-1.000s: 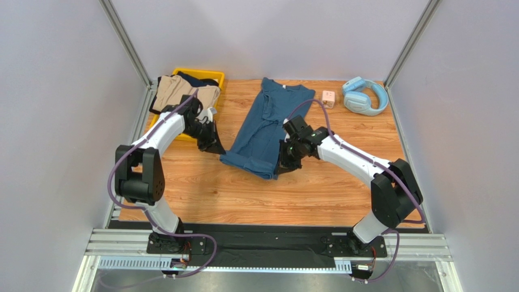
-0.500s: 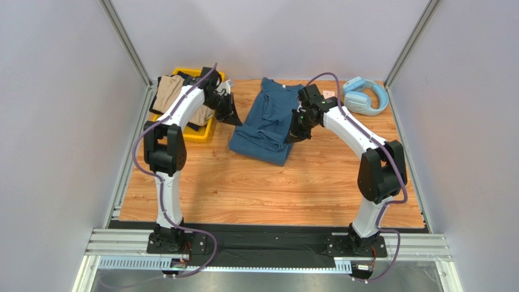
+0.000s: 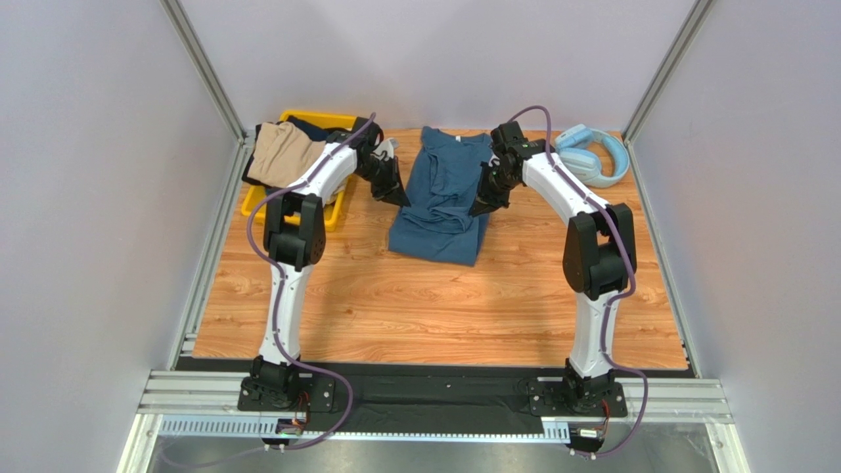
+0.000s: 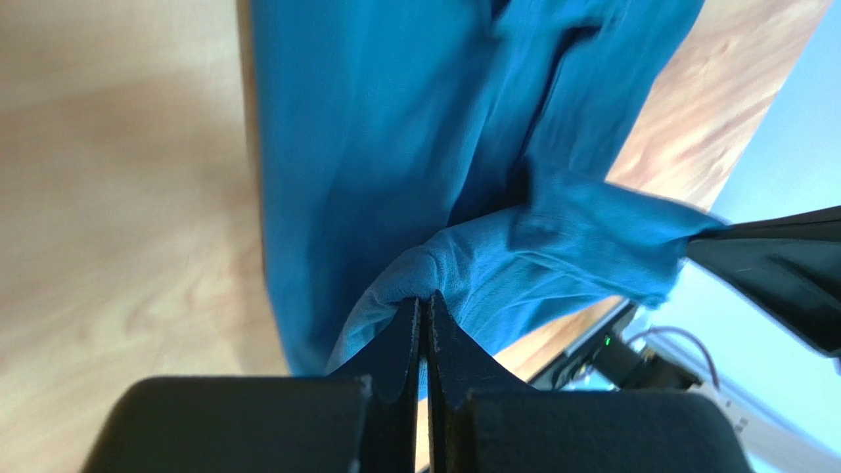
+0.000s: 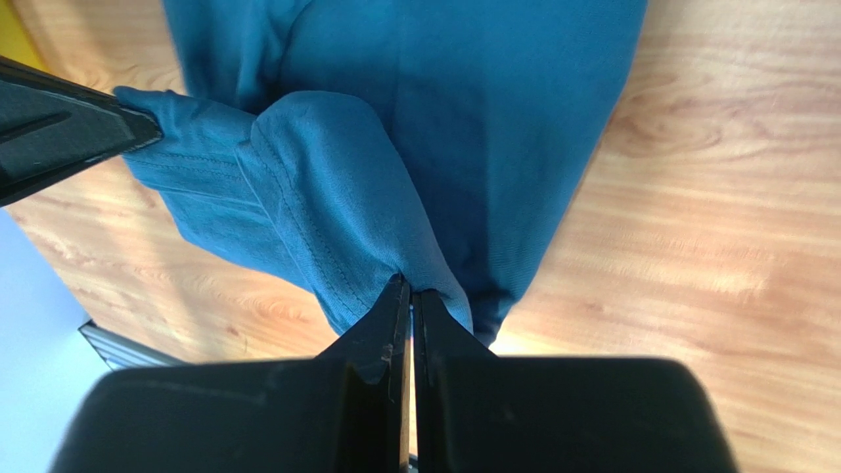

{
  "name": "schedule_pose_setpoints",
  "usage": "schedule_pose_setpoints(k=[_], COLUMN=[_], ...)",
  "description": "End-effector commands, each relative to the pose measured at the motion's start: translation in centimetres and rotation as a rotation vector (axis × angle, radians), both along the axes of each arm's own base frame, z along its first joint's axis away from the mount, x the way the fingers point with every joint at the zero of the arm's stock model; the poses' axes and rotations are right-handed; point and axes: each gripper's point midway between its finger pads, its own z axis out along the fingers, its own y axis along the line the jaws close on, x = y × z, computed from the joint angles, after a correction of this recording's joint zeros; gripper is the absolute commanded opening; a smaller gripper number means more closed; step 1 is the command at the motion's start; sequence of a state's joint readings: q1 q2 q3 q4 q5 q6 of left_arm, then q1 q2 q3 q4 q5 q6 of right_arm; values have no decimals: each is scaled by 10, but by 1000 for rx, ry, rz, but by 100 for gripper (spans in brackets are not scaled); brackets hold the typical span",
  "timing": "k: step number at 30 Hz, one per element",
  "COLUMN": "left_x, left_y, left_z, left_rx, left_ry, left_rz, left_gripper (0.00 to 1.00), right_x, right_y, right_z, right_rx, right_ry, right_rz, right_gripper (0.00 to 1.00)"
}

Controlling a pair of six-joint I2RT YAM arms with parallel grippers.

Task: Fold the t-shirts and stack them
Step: Fold the tshirt

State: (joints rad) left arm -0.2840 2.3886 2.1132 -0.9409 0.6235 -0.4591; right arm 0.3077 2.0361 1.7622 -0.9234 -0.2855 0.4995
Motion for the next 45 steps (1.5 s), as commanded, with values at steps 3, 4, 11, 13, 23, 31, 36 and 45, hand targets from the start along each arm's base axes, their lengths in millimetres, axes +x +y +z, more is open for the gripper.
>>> schedule_pose_setpoints(k=[3, 4, 11, 13, 23, 31, 36, 45], left_x=[50, 53, 66, 64, 74, 88, 81, 10], left_y=[-26, -28, -42, -43, -39, 5, 32, 24], left_z=[21, 16, 5, -2, -5, 39, 73, 92], left_rx=[-98, -104, -130, -132, -102, 8, 68, 17], left_ry=[-135, -133, -146, -130, -166, -298, -365, -352], left_rz=[59, 62, 79, 77, 112, 214, 253, 67], left_gripper=[0, 0, 0, 0, 26, 29, 32, 31], right_x=[26, 29, 46, 49, 55, 81, 100, 55], right_y=[-7, -7, -14, -15, -20, -51, -59, -41], right_z=[-8, -9, -24, -29, -51, -27, -6, 21], right_rx=[-15, -15, -2, 8, 84, 104, 172, 232], right_ry=[-32, -36, -39, -25, 43, -41, -72, -29], right_rz=[-13, -16, -39, -54, -153, -242, -286, -162], right_gripper=[0, 0, 0, 2, 32, 34, 36, 36])
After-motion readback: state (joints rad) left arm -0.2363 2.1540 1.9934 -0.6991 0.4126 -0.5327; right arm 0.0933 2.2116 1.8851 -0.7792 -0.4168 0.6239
